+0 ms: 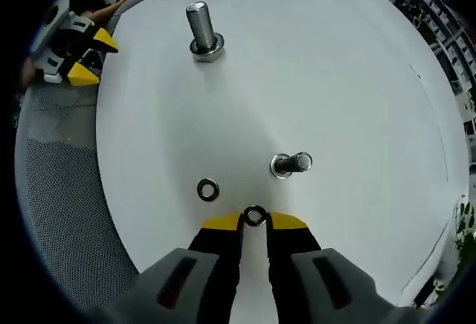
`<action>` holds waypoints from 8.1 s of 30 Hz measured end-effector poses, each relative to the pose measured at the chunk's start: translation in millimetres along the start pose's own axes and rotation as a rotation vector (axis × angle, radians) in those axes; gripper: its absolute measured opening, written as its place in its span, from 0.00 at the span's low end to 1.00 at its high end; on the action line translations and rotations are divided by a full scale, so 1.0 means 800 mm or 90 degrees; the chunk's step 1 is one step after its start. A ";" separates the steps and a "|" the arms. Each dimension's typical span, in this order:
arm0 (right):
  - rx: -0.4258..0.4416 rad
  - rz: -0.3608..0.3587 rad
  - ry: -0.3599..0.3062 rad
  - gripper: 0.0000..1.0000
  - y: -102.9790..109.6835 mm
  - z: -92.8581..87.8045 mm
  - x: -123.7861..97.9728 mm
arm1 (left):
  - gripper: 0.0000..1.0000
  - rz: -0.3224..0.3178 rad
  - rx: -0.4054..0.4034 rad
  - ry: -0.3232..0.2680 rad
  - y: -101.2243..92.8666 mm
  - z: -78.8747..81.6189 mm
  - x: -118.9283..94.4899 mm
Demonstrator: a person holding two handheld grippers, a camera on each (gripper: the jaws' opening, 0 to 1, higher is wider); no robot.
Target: Place the washer onto the threaded stud by aligning its center hole with the stud, sliding it down to the base, and recovering from edge contact or off-axis alignment until the washer reaches the visible bottom stop.
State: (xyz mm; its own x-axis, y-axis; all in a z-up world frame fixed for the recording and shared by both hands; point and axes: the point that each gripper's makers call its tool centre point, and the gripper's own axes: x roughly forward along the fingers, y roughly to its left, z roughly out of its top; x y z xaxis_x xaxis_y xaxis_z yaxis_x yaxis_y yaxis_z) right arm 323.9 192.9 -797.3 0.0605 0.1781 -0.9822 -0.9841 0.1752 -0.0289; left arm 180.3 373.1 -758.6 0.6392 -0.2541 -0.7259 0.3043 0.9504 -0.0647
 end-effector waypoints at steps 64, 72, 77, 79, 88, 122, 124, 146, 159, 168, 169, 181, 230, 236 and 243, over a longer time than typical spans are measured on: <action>0.043 0.023 -0.199 0.14 -0.025 0.047 -0.077 | 0.26 -0.010 -0.023 0.014 0.000 -0.006 0.002; 0.012 0.021 -0.204 0.14 -0.027 0.065 -0.072 | 0.26 -0.010 -0.016 0.019 -0.001 -0.007 0.003; 0.007 0.020 -0.189 0.14 -0.028 0.061 -0.066 | 0.26 -0.010 -0.018 0.018 -0.001 -0.008 0.002; 0.007 0.019 -0.188 0.14 -0.028 0.062 -0.067 | 0.26 -0.009 -0.016 0.017 -0.001 -0.007 0.002; 0.001 0.016 -0.176 0.14 -0.028 0.062 -0.059 | 0.26 -0.007 -0.014 0.016 0.000 -0.007 0.001; -0.004 0.034 -0.110 0.15 -0.025 0.052 -0.001 | 0.25 -0.008 -0.022 0.007 0.001 -0.004 0.001; -0.003 0.034 -0.110 0.15 -0.026 0.053 0.000 | 0.25 -0.005 -0.023 0.007 0.003 -0.004 0.001; 0.010 0.035 -0.125 0.22 -0.010 0.042 -0.008 | 0.25 -0.007 -0.024 0.001 0.002 -0.002 0.000; 0.022 0.045 -0.147 0.23 0.016 0.034 -0.012 | 0.25 -0.006 -0.022 0.005 0.002 -0.003 0.000; -0.008 0.063 -0.145 0.23 0.043 0.032 -0.002 | 0.25 -0.007 -0.023 0.005 0.003 -0.004 0.001; -0.010 0.064 -0.143 0.23 0.045 0.031 -0.001 | 0.25 -0.006 -0.023 0.007 0.004 -0.005 0.001; -0.030 0.057 -0.142 0.20 0.048 0.034 0.005 | 0.25 -0.005 -0.023 0.004 0.003 -0.004 0.000; -0.076 0.059 -0.064 0.13 0.052 0.035 0.006 | 0.25 0.000 -0.027 0.005 0.005 -0.002 0.000; -0.058 0.060 -0.087 0.13 0.048 0.040 -0.004 | 0.25 0.000 -0.027 0.004 0.006 -0.003 0.000; -0.007 0.063 -0.114 0.13 0.032 0.045 -0.019 | 0.25 0.001 -0.026 0.003 0.006 -0.002 -0.001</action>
State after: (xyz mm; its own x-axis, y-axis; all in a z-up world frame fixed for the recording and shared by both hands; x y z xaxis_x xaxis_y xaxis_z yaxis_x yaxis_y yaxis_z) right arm 304.1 229.4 -776.6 -0.0087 0.3640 -0.9313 -0.9885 0.1374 0.0630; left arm 180.3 378.3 -759.7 0.6366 -0.2525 -0.7287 0.2745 0.9572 -0.0919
